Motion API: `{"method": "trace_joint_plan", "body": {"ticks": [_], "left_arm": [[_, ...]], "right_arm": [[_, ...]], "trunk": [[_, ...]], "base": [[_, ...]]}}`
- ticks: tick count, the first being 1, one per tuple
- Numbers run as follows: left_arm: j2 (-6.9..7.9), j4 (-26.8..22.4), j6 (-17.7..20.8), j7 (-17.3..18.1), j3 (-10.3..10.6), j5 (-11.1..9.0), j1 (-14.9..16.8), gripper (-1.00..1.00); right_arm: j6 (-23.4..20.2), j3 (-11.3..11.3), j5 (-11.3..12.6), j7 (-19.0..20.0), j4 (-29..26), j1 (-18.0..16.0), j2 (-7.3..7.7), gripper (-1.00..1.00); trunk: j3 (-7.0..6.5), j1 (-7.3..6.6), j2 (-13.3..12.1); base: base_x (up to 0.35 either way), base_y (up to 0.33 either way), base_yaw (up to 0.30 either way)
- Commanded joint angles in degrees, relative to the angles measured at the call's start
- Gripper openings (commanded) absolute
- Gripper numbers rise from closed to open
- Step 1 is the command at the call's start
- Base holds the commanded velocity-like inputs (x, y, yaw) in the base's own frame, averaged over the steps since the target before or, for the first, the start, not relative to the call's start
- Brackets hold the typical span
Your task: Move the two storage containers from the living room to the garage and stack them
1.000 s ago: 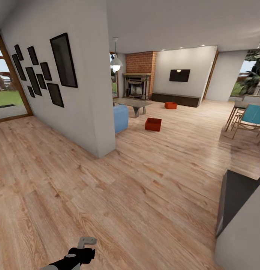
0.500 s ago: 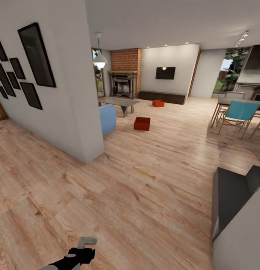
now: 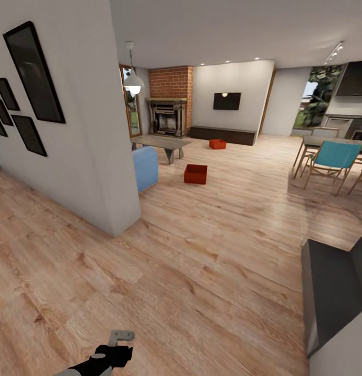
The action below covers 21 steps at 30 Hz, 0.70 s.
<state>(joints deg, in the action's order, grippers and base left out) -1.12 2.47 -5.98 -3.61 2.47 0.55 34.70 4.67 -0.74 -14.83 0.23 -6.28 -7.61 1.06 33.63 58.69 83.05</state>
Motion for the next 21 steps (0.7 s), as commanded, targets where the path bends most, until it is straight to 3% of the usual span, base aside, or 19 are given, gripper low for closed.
{"method": "trace_joint_plan", "body": {"ticks": [1,21], "left_arm": [[-0.02,0.26,-0.44,-0.25,0.25,0.07,0.10,1.00],[-0.02,0.25,-0.44,-0.25,0.25,0.07,0.10,1.00]], "right_arm": [[0.17,-0.05,-0.24,0.03,0.04,-0.03,0.04,1.00],[0.17,-0.05,-0.33,0.04,0.05,-0.03,0.13,1.00]], "trunk": [[0.05,0.03,0.02],[0.05,0.03,0.02]], "base": [[0.340,0.075,0.000],[0.340,0.075,0.000]]}}
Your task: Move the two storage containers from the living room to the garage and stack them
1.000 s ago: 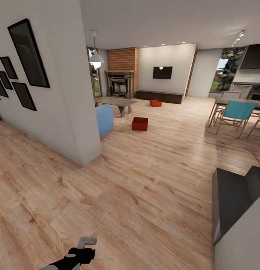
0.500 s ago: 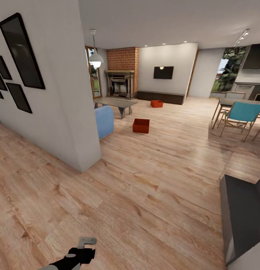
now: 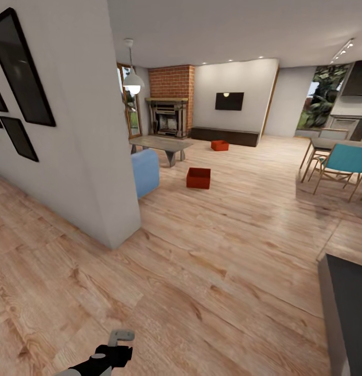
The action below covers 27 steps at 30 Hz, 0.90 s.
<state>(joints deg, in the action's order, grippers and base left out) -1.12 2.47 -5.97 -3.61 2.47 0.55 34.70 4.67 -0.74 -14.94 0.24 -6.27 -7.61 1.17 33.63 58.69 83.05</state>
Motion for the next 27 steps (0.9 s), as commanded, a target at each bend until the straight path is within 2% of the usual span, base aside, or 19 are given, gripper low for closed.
{"method": "trace_joint_plan", "body": {"ticks": [1,11,19,27], "left_arm": [[-0.02,0.26,-0.44,-0.25,0.25,0.07,0.10,1.00],[-0.07,0.26,-0.44,-0.25,0.25,0.07,0.10,1.00],[-0.05,0.26,-0.44,-0.25,0.25,0.07,0.10,1.00],[-0.05,0.26,-0.44,-0.25,0.25,0.07,0.10,1.00]], "right_arm": [[0.17,-0.07,-0.23,0.03,0.05,-0.03,0.03,1.00],[0.17,-0.17,-0.69,0.03,0.12,-0.03,-0.04,1.00],[0.17,-0.07,-0.10,-0.01,0.08,-0.03,-0.50,1.00],[0.14,0.02,0.05,0.02,0.12,-0.03,-0.51,1.00]], "trunk": [[0.05,0.03,0.02],[0.05,0.03,0.02],[0.05,0.03,0.02],[0.05,0.03,0.02]], "base": [[0.340,0.075,0.000],[0.340,0.075,0.000],[0.340,0.075,-0.004],[0.340,0.075,-0.225]]}}
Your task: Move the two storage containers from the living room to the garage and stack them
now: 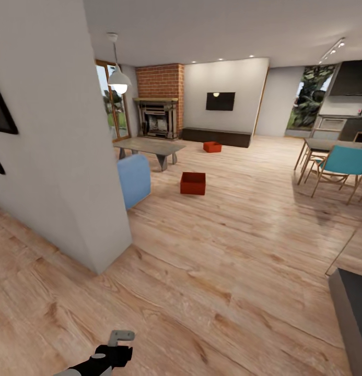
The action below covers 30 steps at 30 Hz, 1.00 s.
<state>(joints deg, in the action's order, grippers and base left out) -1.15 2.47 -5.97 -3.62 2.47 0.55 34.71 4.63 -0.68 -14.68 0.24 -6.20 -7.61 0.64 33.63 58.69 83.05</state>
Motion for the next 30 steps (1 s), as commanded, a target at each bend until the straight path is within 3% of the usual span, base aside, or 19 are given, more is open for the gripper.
{"method": "trace_joint_plan", "body": {"ticks": [1,9,30], "left_arm": [[-0.02,0.26,-0.44,-0.25,0.25,0.07,0.10,1.00],[0.00,0.26,-0.44,-0.25,0.25,0.07,0.10,1.00],[-0.06,0.26,-0.44,-0.25,0.25,0.08,0.10,1.00]], "right_arm": [[0.18,-0.04,-0.21,0.03,0.05,-0.04,0.02,1.00],[0.12,0.05,-0.14,0.03,0.02,-0.04,0.09,1.00],[0.11,-0.14,-0.95,0.03,0.05,-0.04,0.35,1.00]], "trunk": [[0.05,0.03,0.02],[0.09,0.03,0.02],[0.10,0.03,0.02]], "base": [[0.340,0.075,-0.276],[0.340,0.075,-0.254],[0.340,0.075,-0.008]]}}
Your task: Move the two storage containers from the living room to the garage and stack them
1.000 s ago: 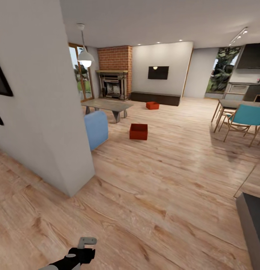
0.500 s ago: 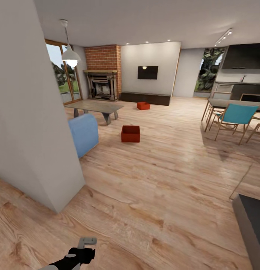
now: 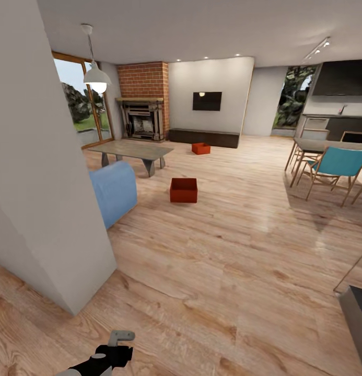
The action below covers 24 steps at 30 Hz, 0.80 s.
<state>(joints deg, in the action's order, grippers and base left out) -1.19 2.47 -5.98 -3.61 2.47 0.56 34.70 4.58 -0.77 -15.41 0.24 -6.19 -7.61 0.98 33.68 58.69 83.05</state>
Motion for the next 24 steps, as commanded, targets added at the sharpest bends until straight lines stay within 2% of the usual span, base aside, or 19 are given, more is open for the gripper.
{"method": "trace_joint_plan", "body": {"ticks": [1,11,24], "left_arm": [[-0.03,0.26,-0.44,-0.25,0.25,0.06,0.10,1.00],[-0.04,0.26,-0.44,-0.21,0.25,0.08,0.10,1.00],[-0.04,0.26,-0.44,-0.17,0.25,0.13,0.10,1.00]], "right_arm": [[0.17,-0.07,-0.21,0.03,0.04,-0.03,0.04,1.00],[0.24,-0.11,-0.09,0.03,0.04,-0.03,0.12,1.00],[0.26,-0.20,-0.23,0.03,0.04,-0.03,0.16,1.00]], "trunk": [[0.05,0.03,0.02],[0.05,0.03,0.02],[0.05,0.03,0.02]], "base": [[0.340,0.074,0.000],[0.340,0.070,0.000],[0.340,0.006,0.000]]}}
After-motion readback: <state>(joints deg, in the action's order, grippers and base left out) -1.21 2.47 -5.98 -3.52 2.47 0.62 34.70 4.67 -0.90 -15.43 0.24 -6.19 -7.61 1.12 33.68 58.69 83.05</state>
